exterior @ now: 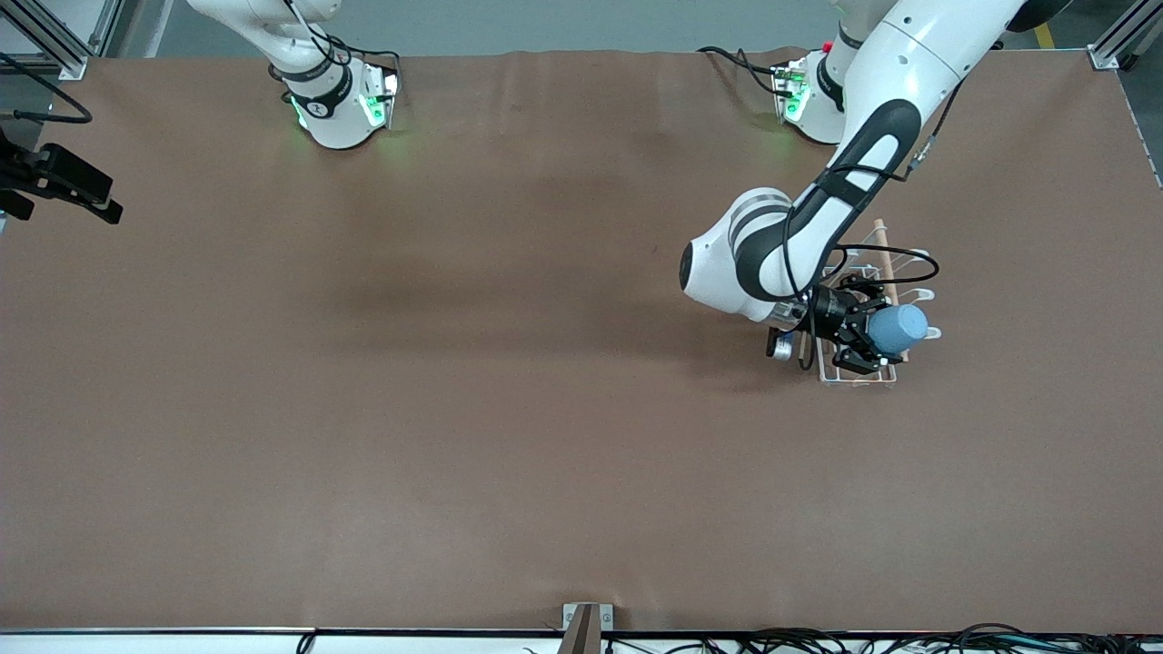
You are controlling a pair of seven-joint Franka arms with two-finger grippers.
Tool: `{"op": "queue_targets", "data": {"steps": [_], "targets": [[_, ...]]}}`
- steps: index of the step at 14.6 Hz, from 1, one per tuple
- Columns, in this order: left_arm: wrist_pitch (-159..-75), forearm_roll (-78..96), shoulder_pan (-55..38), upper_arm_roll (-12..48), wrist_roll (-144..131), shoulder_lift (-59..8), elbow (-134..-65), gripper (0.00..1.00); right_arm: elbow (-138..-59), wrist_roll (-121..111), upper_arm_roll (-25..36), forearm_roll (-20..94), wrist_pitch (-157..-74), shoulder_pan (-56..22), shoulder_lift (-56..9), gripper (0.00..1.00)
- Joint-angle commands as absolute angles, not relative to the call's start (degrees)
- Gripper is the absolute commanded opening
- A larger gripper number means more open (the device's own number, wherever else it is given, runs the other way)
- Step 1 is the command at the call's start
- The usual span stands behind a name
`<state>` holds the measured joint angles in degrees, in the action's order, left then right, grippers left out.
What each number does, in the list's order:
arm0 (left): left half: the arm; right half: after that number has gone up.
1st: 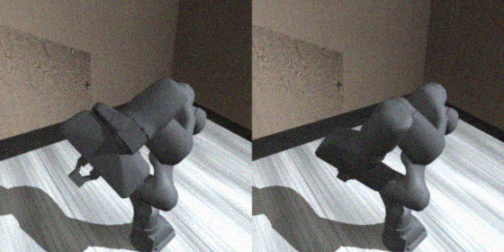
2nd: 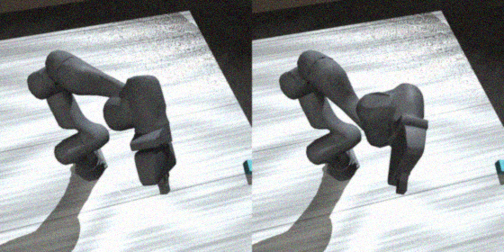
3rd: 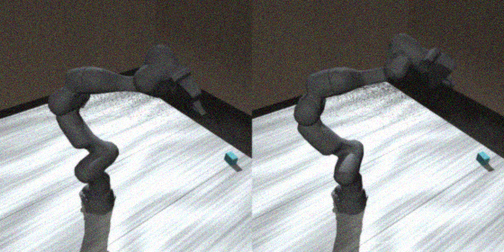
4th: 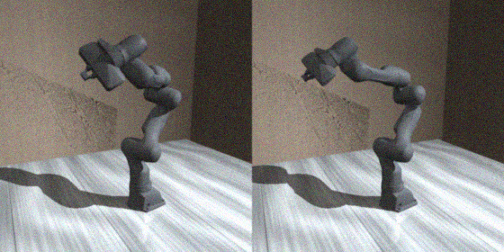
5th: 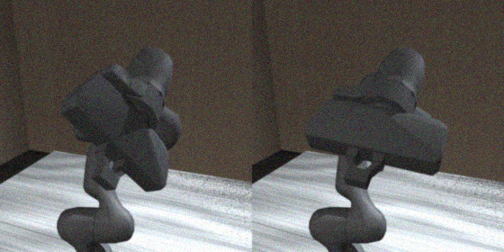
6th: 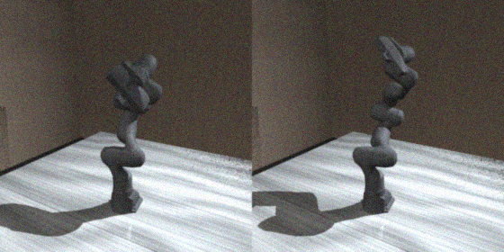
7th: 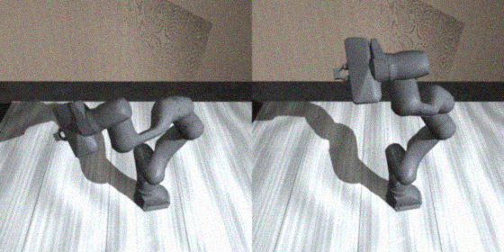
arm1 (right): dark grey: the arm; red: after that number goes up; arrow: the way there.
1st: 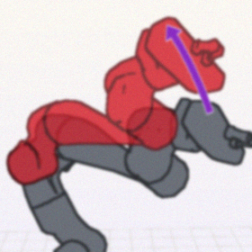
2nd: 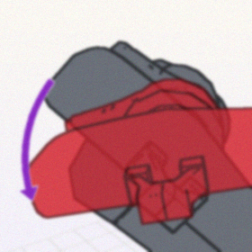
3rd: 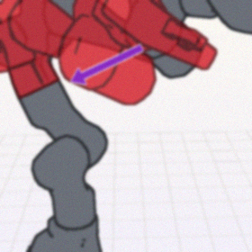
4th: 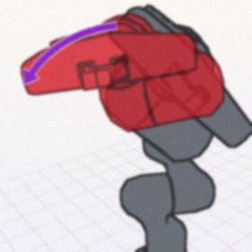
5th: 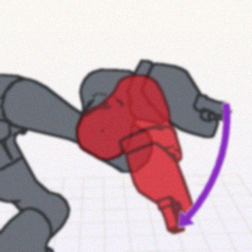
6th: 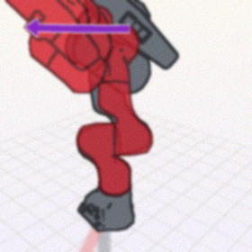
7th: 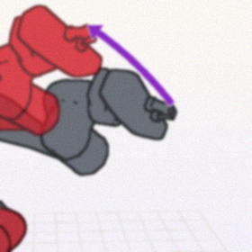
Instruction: Hang cup on cup holder
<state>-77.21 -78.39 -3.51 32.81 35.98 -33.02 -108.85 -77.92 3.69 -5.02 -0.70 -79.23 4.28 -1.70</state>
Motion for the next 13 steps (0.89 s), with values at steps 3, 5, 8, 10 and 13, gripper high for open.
{"op": "queue_targets", "data": {"steps": [3,5,8,10,13], "targets": [[-75.1,-78.9,-3.5,33.1,36.3,-32.2,-110.5,0.63,-80.1,1.8,-5.4,-0.9,-80.5,5.2,0.2,1.0],[-75.1,-78.8,-3.4,33.1,36.7,-31.7,-110.6,0.63,-80.1,1.7,-5.4,-0.8,-80.9,5.6,0.2,1.0],[-75.1,-78.8,-3.4,33.2,35.9,-32.8,-110.7,0.63,-80.0,0.1,-4.3,-0.8,-80.6,5.2,0.2,1.0],[-75.1,-78.9,-3.5,33.1,35.9,-33.4,-110.7,0.64,-79.9,-0.3,-2.6,0.8,-80.3,5.0,0.3,1.0],[-74.8,-78.8,-3.6,33.1,36.6,-32.9,-110.7,0.65,-80.0,-1.0,-0.4,1.7,-79.2,4.0,0.9,1.0]]}}
